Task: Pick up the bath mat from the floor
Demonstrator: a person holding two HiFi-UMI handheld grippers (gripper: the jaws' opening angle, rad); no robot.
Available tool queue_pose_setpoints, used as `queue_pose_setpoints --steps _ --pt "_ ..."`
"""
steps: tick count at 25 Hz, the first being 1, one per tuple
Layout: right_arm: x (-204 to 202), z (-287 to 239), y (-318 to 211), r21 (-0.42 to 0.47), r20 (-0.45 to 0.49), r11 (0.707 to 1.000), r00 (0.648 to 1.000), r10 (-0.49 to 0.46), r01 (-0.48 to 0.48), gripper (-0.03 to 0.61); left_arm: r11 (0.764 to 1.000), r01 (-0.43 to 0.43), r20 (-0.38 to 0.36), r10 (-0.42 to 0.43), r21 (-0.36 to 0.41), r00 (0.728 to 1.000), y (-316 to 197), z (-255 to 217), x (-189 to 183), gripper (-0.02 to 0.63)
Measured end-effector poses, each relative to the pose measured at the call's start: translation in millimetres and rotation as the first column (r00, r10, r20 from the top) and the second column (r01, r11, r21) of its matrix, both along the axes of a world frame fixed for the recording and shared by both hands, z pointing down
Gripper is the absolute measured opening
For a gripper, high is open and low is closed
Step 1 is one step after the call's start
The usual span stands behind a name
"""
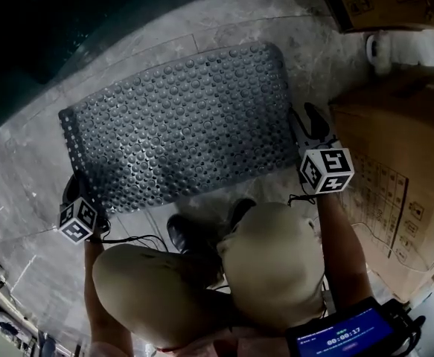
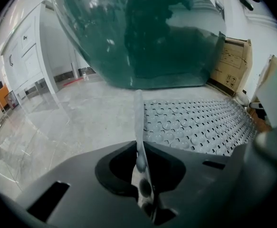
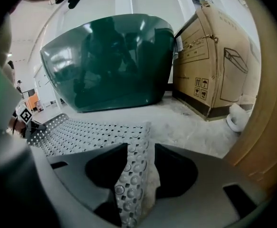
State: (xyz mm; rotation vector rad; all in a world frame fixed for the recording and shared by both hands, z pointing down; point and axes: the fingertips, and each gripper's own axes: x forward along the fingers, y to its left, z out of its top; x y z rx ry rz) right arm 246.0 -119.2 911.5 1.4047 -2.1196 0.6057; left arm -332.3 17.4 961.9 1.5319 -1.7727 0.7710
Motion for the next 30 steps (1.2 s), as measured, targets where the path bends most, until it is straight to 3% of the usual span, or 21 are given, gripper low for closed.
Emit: queue_pose_setpoints --steps 16,25,28,30 --pt "8.3 75.5 -11.3 -0.161 0.044 0.987 0.999 0.024 -0.017 0.173 1.000 0.003 0.014 -0.003 0.000 1.000 -2.1 2.2 0.1 0.037" --pt "5.2 83.2 -13.5 -0.207 0.102 0.978 0.995 0.020 0.002 0.169 1.000 0.015 0.015 -0.015 0.000 1.000 -1.3 2.2 -0.2 0.037" --pt "-5.2 84.2 -10.4 -0.231 0.103 0.973 0.995 -0.004 0.028 0.072 1.000 0.021 0.004 -0.021 -0.003 1.000 -0.4 3.1 -1.4 0.037" --pt "-7.9 82.8 -8.6 -0.234 0.101 0.972 0.995 0.003 0.021 0.044 0.999 0.039 -0.017 -0.039 0.002 0.999 -0.2 3.9 -1.8 0.037"
